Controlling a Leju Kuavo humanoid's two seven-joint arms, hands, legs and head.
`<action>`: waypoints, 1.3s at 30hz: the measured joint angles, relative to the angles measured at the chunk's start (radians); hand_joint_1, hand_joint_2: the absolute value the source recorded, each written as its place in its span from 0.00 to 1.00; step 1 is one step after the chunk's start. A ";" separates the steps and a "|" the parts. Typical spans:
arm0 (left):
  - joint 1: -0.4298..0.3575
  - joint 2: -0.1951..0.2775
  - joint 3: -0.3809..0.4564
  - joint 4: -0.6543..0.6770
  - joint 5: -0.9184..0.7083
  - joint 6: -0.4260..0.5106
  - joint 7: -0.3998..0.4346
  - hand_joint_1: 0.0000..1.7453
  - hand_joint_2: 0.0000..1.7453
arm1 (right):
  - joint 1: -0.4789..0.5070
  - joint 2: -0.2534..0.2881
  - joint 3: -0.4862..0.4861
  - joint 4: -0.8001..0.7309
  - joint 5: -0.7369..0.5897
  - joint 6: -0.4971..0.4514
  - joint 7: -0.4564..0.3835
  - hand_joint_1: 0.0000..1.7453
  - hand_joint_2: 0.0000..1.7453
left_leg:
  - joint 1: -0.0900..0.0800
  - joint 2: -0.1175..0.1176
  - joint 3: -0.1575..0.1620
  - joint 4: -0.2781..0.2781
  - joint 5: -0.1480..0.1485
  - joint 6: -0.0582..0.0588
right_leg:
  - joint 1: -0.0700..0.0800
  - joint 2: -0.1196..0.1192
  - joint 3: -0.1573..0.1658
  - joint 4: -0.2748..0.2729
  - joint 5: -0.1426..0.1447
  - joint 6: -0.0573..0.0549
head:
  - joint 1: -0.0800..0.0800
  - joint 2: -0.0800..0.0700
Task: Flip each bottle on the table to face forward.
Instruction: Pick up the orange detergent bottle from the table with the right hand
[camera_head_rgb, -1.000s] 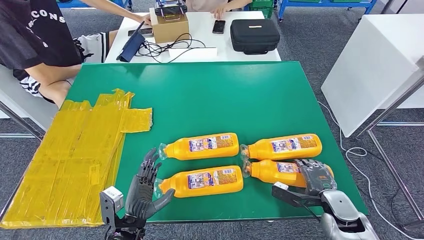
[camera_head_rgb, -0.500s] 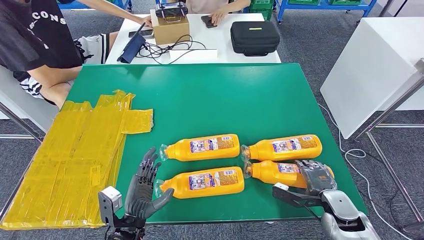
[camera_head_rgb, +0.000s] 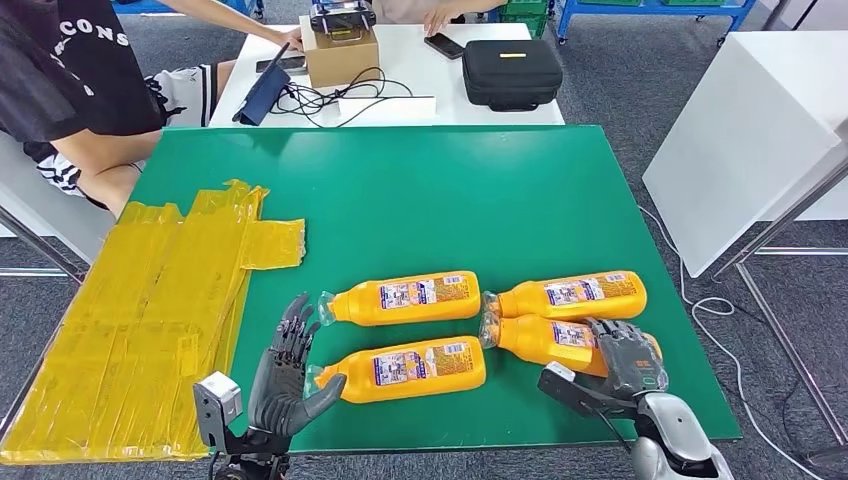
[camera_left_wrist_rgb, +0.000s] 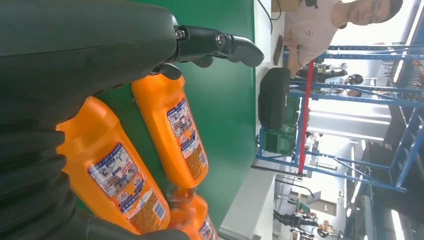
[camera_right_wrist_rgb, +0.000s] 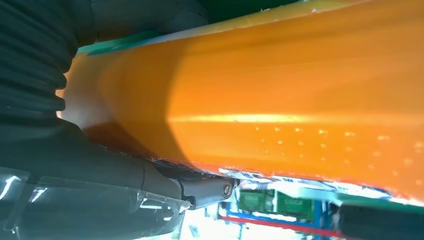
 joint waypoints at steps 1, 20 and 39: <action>0.001 -0.001 0.002 0.000 -0.002 -0.002 0.000 0.00 1.00 | 0.011 0.011 -0.014 -0.006 -0.028 -0.023 -0.002 1.00 1.00 | 0.000 -0.001 -0.002 0.000 0.000 0.000 | 0.000 -0.001 -0.001 0.000 0.000 0.000 | 0.000 0.000; 0.005 0.000 0.052 0.038 -0.003 -0.035 -0.009 0.00 1.00 | 0.158 0.076 -0.153 -0.071 -0.283 -0.258 -0.062 1.00 1.00 | 0.001 -0.003 -0.016 0.000 0.000 0.000 | 0.000 -0.004 -0.014 0.000 -0.002 0.000 | 0.000 0.000; -0.021 0.039 -0.125 -0.136 -0.131 -0.117 0.010 0.00 1.00 | 0.154 0.187 0.026 -0.147 -0.745 -0.337 -0.435 1.00 1.00 | 0.001 -0.003 -0.022 -0.001 0.000 -0.001 | 0.001 -0.004 -0.020 0.002 -0.002 0.000 | 0.000 0.000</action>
